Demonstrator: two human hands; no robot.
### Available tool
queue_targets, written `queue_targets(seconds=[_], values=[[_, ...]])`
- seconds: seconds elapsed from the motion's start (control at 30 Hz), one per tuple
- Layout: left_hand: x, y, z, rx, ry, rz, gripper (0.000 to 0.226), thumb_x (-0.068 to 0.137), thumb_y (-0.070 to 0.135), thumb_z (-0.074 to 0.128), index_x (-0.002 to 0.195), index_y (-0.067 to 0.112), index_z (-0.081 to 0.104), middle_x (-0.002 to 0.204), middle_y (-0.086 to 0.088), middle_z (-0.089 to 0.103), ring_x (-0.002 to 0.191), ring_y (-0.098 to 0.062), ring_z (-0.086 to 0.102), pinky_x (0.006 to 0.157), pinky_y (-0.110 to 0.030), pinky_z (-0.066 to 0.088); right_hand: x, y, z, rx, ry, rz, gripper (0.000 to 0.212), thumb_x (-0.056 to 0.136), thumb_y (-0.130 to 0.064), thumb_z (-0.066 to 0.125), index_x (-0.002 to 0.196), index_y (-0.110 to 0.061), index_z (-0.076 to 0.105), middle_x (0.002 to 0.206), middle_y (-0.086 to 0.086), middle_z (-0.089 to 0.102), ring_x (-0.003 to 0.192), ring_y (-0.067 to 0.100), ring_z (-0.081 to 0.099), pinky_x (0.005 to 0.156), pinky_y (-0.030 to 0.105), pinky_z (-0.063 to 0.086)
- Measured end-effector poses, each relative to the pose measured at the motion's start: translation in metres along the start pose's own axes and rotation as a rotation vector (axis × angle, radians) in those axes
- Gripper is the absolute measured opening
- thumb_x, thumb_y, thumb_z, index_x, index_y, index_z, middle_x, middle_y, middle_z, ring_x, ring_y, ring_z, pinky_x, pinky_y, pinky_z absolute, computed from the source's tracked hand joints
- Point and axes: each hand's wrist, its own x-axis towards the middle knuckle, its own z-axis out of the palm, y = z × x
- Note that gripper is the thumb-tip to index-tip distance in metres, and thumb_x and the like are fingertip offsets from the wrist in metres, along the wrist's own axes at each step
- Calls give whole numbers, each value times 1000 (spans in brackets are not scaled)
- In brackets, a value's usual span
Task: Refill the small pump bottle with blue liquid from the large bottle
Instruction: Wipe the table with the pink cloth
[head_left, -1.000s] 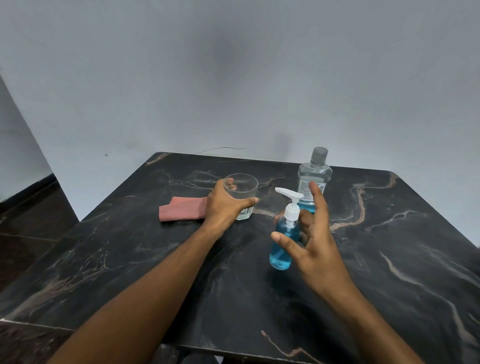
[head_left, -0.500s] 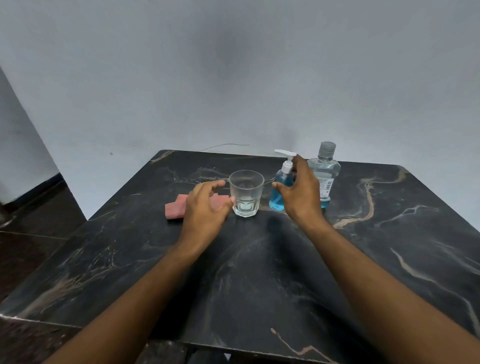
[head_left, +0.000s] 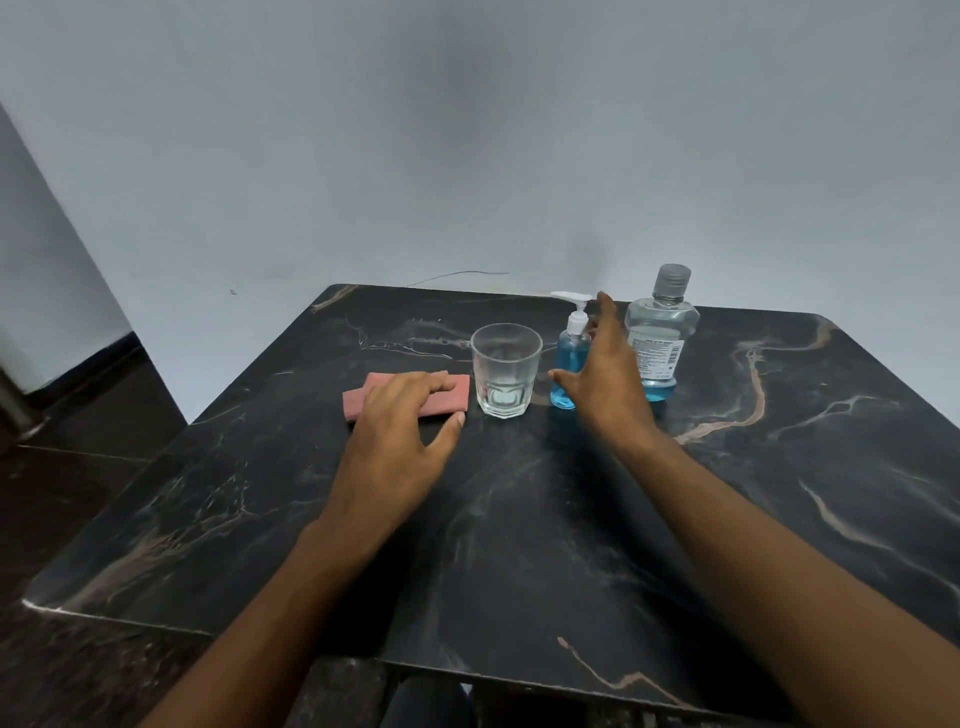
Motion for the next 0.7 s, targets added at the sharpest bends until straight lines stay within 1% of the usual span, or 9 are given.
queue_targets(seconds=[0.1,0.17,0.2,0.23,0.3,0.4,0.5,0.57,0.7], values=[[-13,-4,-15,-22,-64,-75,42,91,28,75,131,27,65,123,20,61,114,-4,57,101,-25,44,-22,-13,-8,-61,226,-182,77,81,6,67,146,-11,29,142,9,43,129,20,44,107,38,45],[-26,-9,-26,-60,-65,-134,42,90,24,77,131,24,67,120,18,65,107,-1,61,99,-20,47,-41,-26,-9,-49,396,-367,57,78,11,58,130,-6,44,127,12,49,118,21,49,98,33,48],[-33,-11,-30,-80,-51,-170,42,89,22,78,130,23,68,118,17,67,104,3,61,97,-14,46,-50,-34,-5,-45,387,-445,49,78,10,56,124,-5,48,122,12,52,114,21,52,95,31,49],[-40,-13,-34,-100,-33,-205,41,89,20,78,129,24,68,117,15,68,104,7,61,93,-6,43,-56,-42,0,-56,296,-518,43,80,8,56,121,-5,52,119,11,56,111,22,55,93,32,51],[-52,-13,-36,-126,-12,-255,42,89,19,78,129,25,68,118,15,69,104,11,61,91,-1,40,-61,-55,21,-136,-60,-614,37,85,-1,56,121,-8,58,121,9,59,113,23,56,94,39,52],[-65,-6,-36,-94,-3,-246,40,89,18,77,128,24,68,122,15,66,114,-2,60,104,-20,45,-49,-69,65,-278,-495,-566,53,87,-14,57,140,-11,49,143,6,47,134,22,44,110,41,42],[-79,4,-34,52,-16,-128,43,85,15,80,127,16,69,131,0,67,125,-21,59,112,-39,42,-28,-69,107,-382,-638,-449,73,96,-31,57,156,-9,22,163,12,21,152,28,16,122,39,19],[-91,7,-33,90,-8,-81,46,83,14,82,127,13,69,131,-4,67,124,-24,60,111,-41,43,-13,-64,126,-457,-676,-409,76,101,-40,47,159,-8,10,166,14,9,154,28,5,124,41,10],[-101,3,-37,51,26,-96,47,84,11,81,128,13,68,130,-3,67,124,-23,60,112,-26,37,-4,-61,136,-541,-762,-499,54,108,-35,32,157,-13,24,165,11,18,153,30,12,124,46,9]])
